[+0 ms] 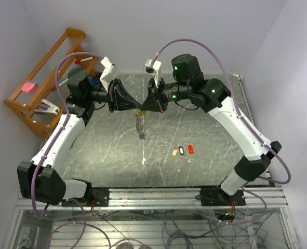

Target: Put the keys on the keyring

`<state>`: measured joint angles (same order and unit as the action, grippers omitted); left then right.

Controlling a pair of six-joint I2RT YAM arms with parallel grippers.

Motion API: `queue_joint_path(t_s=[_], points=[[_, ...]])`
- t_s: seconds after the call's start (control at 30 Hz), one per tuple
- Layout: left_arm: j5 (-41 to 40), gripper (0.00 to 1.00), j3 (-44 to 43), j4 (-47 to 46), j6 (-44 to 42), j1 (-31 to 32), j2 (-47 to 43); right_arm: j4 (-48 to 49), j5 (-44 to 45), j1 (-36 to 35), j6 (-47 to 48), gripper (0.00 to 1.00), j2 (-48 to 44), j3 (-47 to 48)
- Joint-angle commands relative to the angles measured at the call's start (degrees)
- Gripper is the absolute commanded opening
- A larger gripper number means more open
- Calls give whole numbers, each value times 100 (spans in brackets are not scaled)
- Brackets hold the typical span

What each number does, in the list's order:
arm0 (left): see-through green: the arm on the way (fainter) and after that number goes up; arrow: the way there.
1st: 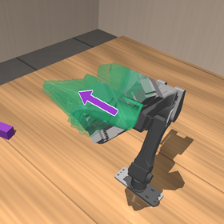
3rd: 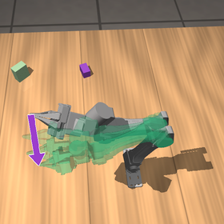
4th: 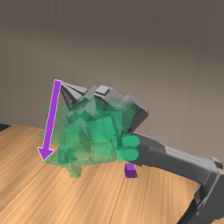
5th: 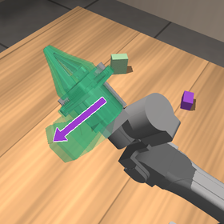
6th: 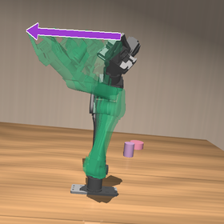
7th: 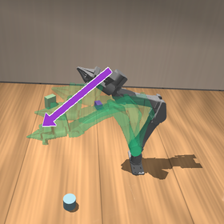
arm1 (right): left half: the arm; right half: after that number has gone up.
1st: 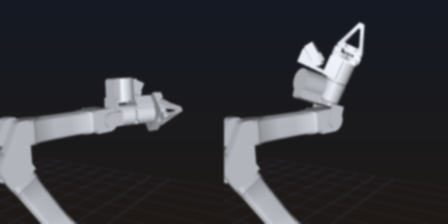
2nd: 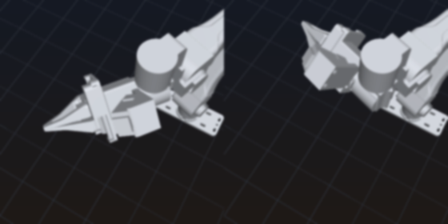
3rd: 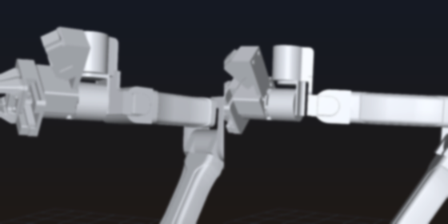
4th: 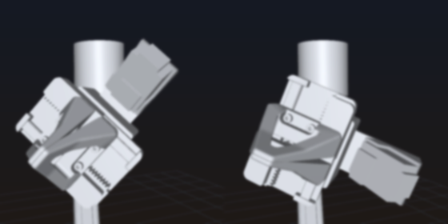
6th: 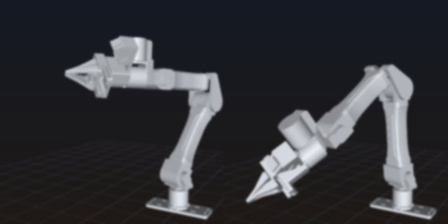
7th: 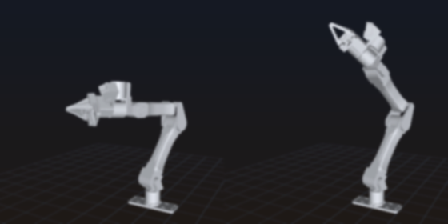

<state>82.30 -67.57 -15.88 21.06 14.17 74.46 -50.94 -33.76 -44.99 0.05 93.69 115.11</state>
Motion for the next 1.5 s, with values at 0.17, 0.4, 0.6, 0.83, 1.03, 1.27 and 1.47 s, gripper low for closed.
queue_joint_path(t_s=[0.17,0.4,0.6,0.83,1.03,1.27,1.47], points=[[30,7,-158,262,-258,-30,-151,-13,243,147,-149,12,-40,515],[7,7,-155,231,-260,-30,-125,-224,-54,145,-140,30,104,559],[-12,7,-166,241,-251,-29,-116,-294,-187,147,-137,30,151,467],[-21,7,-180,252,-246,-29,-118,-389,-280,145,-107,17,273,403],[-22,7,-208,252,-243,-29,-115,-323,-273,149,-104,14,286,381],[-37,7,-213,278,-238,-29,-124,-366,-246,140,-78,6,319,386],[-73,7,-318,427,-309,-29,-116,-539,-192,122,-15,4,413,444]])
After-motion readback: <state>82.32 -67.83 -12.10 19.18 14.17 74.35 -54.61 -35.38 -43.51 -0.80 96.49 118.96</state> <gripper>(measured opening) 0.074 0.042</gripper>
